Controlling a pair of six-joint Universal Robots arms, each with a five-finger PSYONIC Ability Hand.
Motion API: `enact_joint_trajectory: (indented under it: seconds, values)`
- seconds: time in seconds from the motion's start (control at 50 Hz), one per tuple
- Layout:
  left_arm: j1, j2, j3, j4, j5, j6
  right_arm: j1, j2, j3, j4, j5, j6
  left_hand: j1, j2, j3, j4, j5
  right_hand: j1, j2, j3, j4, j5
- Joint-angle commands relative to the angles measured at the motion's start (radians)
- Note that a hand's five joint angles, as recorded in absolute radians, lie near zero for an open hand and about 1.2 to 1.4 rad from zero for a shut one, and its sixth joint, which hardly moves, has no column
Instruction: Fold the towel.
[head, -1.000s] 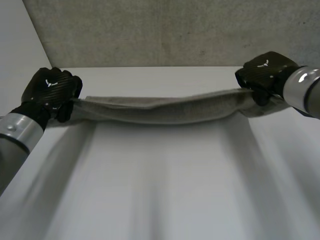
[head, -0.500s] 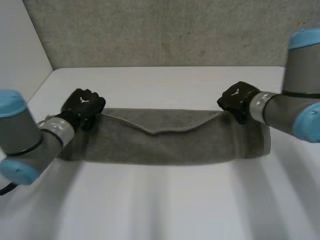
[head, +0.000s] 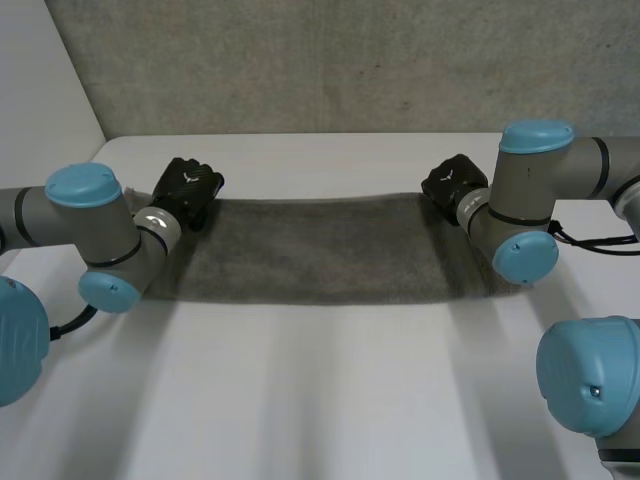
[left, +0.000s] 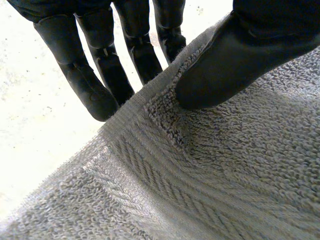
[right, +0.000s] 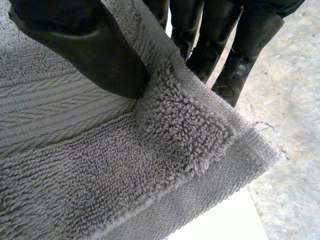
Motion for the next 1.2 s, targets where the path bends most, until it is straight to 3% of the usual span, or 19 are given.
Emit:
enact_joint_trajectory:
  seconds: [0.02,0.12,0.14,0.16,0.18,0.2,0.22,0.24,0.38,0.46,0.58,0.64,0.66,0.7,0.72,0.82,0.94,1.12,1.2]
  values:
    - [-0.002,-0.031,0.041,0.001,0.0,0.001,-0.002,0.015,-0.011,-0.036,0.016,-0.003,-0.003,-0.095,-0.149,-0.112,-0.264,0.059,0.065,0.059,0.057,0.039]
    - [-0.009,-0.036,0.044,0.0,-0.002,-0.003,-0.002,0.023,-0.011,-0.039,0.022,0.0,-0.003,-0.095,-0.149,-0.112,-0.264,0.059,0.065,0.059,0.057,0.039]
    - [-0.015,-0.034,0.041,0.0,-0.002,-0.006,0.0,0.023,-0.011,-0.039,0.028,0.004,-0.003,-0.095,-0.149,-0.112,-0.264,-0.542,-0.536,-0.542,-0.544,-0.562]
    - [-0.015,-0.034,0.041,0.0,-0.002,-0.006,0.0,0.023,-0.011,-0.039,0.028,0.004,-0.003,-0.095,-0.149,-0.112,-0.264,-0.548,-0.542,-0.548,-0.55,-0.568]
    - [-0.021,-0.03,0.038,0.0,-0.002,-0.007,0.0,0.02,-0.011,-0.039,0.033,0.007,-0.188,-0.281,-0.334,-0.298,-0.45,-1.163,-1.157,-1.163,-1.165,-1.183]
    - [-0.029,-0.027,0.033,-0.003,-0.005,-0.007,0.001,0.012,-0.011,-0.037,0.035,0.011,-0.769,-0.861,-0.915,-0.878,-1.03,-1.163,-1.157,-1.163,-1.165,-1.183]
    - [-0.029,-0.027,0.033,-0.003,-0.005,-0.007,0.001,0.012,-0.011,-0.037,0.035,0.011,-0.775,-0.867,-0.92,-0.884,-1.036,-1.163,-1.157,-1.163,-1.165,-1.183]
    - [-0.038,-0.021,0.032,-0.011,-0.015,-0.003,0.001,0.006,-0.014,-0.036,0.039,0.019,-1.225,-1.317,-1.37,-1.334,-1.486,-1.163,-1.157,-1.163,-1.165,-1.183]
    - [-0.047,0.067,0.027,-0.077,-0.147,-0.015,0.003,-0.124,0.001,-0.031,-0.014,0.259,-1.218,-1.31,-1.364,-1.327,-1.479,-1.163,-1.157,-1.163,-1.165,-1.183]
    - [-0.042,0.142,-0.019,-0.1,-0.172,-0.026,0.001,-0.189,0.012,-0.03,-0.047,0.329,-1.215,-1.307,-1.361,-1.324,-1.476,-1.163,-1.157,-1.163,-1.165,-1.183]
    - [-0.03,0.357,-0.198,-0.089,-0.166,-0.145,-0.008,-0.331,0.158,-0.033,-0.065,0.37,-1.194,-1.287,-1.34,-1.304,-1.456,-1.163,-1.157,-1.163,-1.165,-1.183]
    - [-0.026,0.497,-0.33,-0.074,-0.163,-0.283,-0.013,-0.49,0.393,-0.097,-0.08,0.37,-1.191,-1.284,-1.337,-1.301,-1.453,-1.163,-1.157,-1.163,-1.165,-1.183]
    - [-0.026,0.498,-0.33,-0.074,-0.163,-0.283,-0.013,-0.491,0.394,-0.097,-0.081,0.37,-1.191,-1.284,-1.337,-1.301,-1.453,-1.163,-1.157,-1.163,-1.165,-1.183]
    - [-0.019,0.539,-0.375,-0.063,-0.163,-0.322,-0.013,-0.621,0.62,-0.204,-0.093,0.369,-1.191,-1.284,-1.337,-1.301,-1.453,-1.163,-1.157,-1.163,-1.165,-1.183]
    - [-0.009,0.58,-0.419,-0.049,-0.161,-0.357,-0.013,-0.621,0.621,-0.204,-0.093,0.369,-1.194,-1.287,-1.34,-1.303,-1.456,-1.163,-1.157,-1.163,-1.165,-1.183]
    - [0.013,0.698,-0.574,0.018,-0.147,-0.424,-0.014,-0.826,1.002,-0.394,-0.087,0.359,-1.194,-1.287,-1.34,-1.304,-1.456,-1.163,-1.157,-1.163,-1.165,-1.183]
    - [0.017,0.765,-0.758,0.128,-0.144,-0.431,-0.063,-0.88,1.27,-0.488,-0.094,0.359,-1.194,-1.287,-1.34,-1.304,-1.456,-1.163,-1.157,-1.163,-1.165,-1.183]
    - [0.02,0.762,-0.928,0.282,-0.144,-0.429,-0.132,-0.854,1.397,-0.58,-0.099,0.358,-1.194,-1.287,-1.34,-1.304,-1.456,-1.163,-1.157,-1.163,-1.165,-1.183]
    - [0.017,0.753,-0.947,0.311,-0.144,-0.429,-0.146,-0.761,1.388,-0.603,-0.099,0.327,-1.194,-1.287,-1.34,-1.304,-1.456,-1.163,-1.157,-1.163,-1.165,-1.183]
